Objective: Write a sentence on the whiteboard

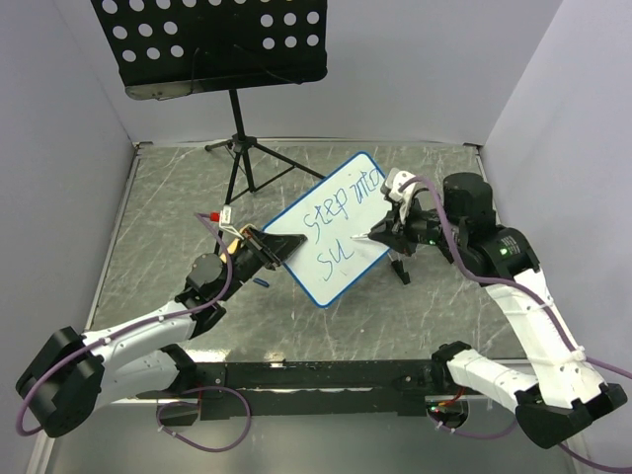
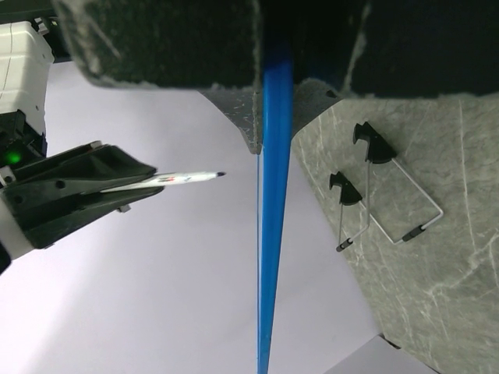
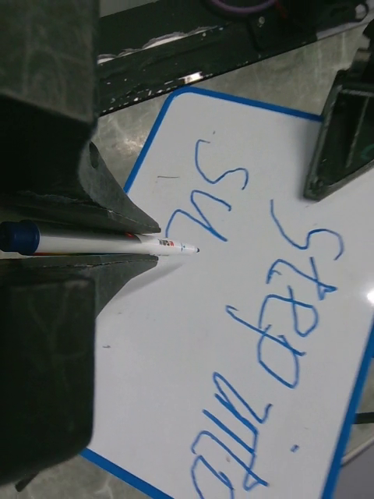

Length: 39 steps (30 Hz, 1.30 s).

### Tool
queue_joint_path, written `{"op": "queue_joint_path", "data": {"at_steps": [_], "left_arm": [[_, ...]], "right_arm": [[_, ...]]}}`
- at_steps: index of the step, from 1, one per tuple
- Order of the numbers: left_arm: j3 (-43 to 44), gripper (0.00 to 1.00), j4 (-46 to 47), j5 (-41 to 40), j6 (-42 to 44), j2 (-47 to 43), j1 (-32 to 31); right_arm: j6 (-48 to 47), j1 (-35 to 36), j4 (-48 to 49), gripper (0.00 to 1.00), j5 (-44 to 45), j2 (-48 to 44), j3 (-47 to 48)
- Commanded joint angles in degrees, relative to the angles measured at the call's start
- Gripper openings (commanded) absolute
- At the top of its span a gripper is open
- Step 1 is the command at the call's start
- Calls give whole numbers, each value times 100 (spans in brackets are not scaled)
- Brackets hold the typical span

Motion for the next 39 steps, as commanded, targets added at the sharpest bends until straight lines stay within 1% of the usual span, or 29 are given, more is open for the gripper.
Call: {"op": "queue_joint_path", "data": {"at_steps": [1, 8, 19, 39], "left_arm": [[53, 1, 948, 110, -165, -323, 3], [70, 1, 975, 268, -174, -271, 12], [52, 1, 1045, 479, -191, -200, 29], [53, 1, 1168, 585, -244, -113, 47]], "right_arm": [[98, -54, 120, 0, -516, -19, 473], [98, -160, 217, 0, -508, -142, 166], [115, -274, 305, 0, -692, -257, -28], [124, -309, 384, 0, -851, -309, -186]]}}
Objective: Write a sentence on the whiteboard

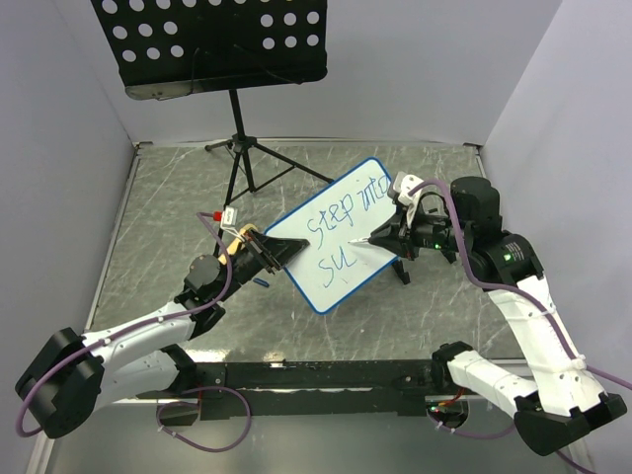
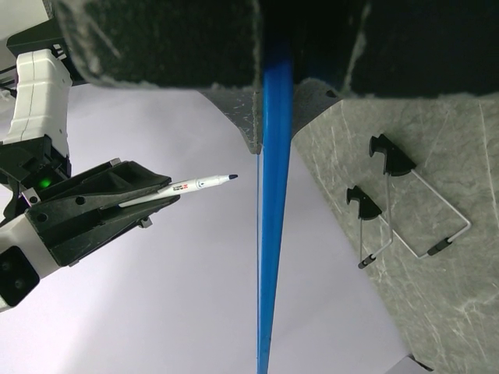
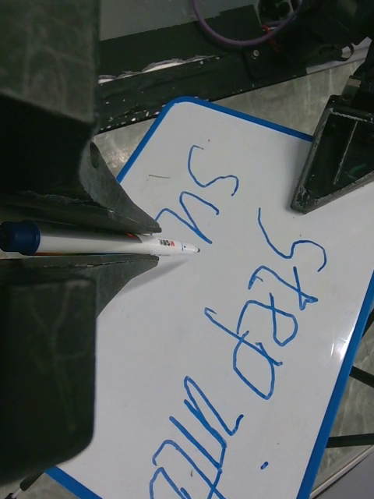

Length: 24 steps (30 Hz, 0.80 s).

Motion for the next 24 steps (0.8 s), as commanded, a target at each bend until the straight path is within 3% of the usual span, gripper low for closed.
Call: {"op": "queue_joint_path", "data": {"at_steps": [1, 24], "left_arm": [[114, 1, 978, 80, -200, -80, 21], [43, 1, 986, 54, -200, -133, 29]], "right_arm": [[35, -54, 226, 0, -140, -97, -18], [8, -54, 218, 0, -123, -106, -44]]}}
